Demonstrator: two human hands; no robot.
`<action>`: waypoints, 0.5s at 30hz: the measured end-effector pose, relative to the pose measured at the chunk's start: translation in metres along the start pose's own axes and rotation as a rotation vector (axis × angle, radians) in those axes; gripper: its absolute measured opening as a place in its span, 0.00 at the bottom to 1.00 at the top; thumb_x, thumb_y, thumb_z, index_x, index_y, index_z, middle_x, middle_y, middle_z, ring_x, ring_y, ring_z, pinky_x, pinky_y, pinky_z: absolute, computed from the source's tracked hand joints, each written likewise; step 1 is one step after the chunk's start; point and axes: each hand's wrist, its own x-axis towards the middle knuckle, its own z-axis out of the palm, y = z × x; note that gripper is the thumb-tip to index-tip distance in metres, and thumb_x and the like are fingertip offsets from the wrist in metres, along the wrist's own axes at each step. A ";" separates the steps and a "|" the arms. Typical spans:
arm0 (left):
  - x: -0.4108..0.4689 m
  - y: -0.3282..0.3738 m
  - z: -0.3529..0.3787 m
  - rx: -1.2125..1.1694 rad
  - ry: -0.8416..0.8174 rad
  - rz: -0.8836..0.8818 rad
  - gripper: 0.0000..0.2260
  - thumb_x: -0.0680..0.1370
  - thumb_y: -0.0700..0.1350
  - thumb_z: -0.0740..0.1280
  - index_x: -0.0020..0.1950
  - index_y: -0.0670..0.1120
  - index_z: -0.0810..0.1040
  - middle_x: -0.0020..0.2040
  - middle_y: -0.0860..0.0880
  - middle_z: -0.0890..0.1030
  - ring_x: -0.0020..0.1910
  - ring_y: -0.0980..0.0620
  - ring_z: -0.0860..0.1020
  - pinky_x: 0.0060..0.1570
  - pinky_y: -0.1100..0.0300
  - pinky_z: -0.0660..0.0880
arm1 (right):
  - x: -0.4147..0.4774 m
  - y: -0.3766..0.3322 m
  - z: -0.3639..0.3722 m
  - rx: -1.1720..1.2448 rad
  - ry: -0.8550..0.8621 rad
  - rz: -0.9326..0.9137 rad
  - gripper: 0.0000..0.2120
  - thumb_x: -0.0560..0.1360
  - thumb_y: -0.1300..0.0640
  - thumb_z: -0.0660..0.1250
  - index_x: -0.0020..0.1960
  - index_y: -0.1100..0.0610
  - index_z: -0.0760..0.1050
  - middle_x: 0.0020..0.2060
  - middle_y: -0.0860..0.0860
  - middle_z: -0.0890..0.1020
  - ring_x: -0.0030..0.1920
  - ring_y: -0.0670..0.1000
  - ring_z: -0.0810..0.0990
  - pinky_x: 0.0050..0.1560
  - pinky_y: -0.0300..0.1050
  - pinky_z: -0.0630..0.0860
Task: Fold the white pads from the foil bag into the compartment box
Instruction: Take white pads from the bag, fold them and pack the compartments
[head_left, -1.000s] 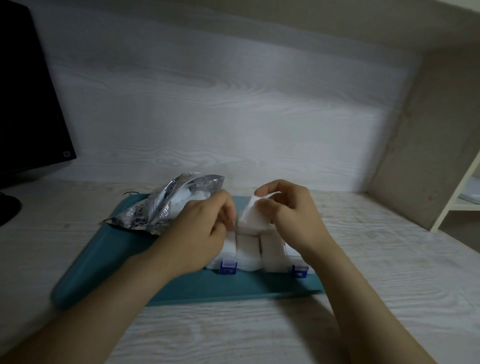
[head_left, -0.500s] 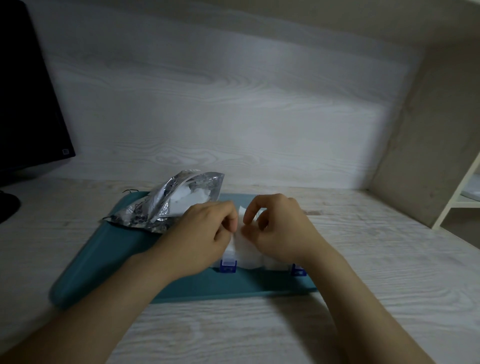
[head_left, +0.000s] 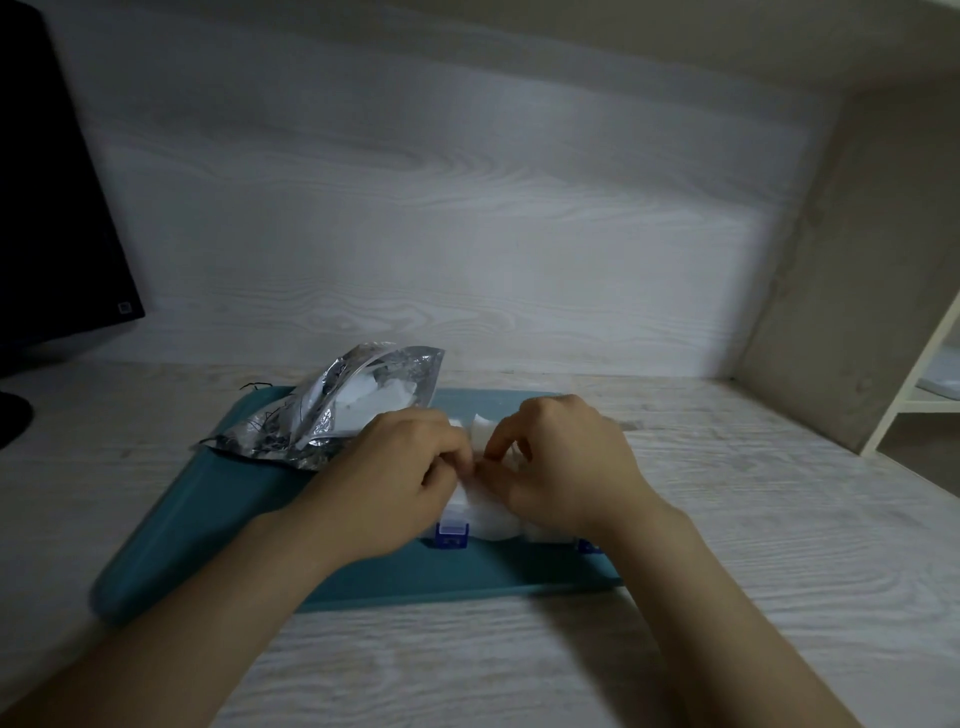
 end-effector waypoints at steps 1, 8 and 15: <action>0.000 0.000 0.000 0.009 0.000 0.006 0.13 0.75 0.37 0.64 0.46 0.53 0.85 0.40 0.60 0.77 0.45 0.62 0.75 0.45 0.73 0.67 | 0.000 0.000 0.001 -0.016 -0.006 -0.011 0.12 0.75 0.38 0.69 0.43 0.44 0.85 0.33 0.43 0.71 0.40 0.49 0.76 0.36 0.44 0.69; -0.001 -0.001 0.001 0.081 -0.028 0.032 0.15 0.76 0.44 0.58 0.48 0.53 0.85 0.46 0.58 0.75 0.50 0.58 0.74 0.54 0.58 0.74 | 0.003 0.000 0.007 0.008 -0.041 -0.101 0.22 0.68 0.45 0.55 0.36 0.55 0.84 0.31 0.51 0.74 0.33 0.54 0.73 0.36 0.49 0.71; 0.002 -0.006 0.004 0.061 0.035 0.064 0.14 0.77 0.44 0.60 0.49 0.54 0.85 0.42 0.61 0.75 0.49 0.61 0.71 0.52 0.61 0.69 | 0.000 -0.003 0.002 0.023 -0.054 -0.006 0.20 0.69 0.44 0.57 0.32 0.57 0.78 0.25 0.52 0.75 0.27 0.51 0.70 0.33 0.50 0.76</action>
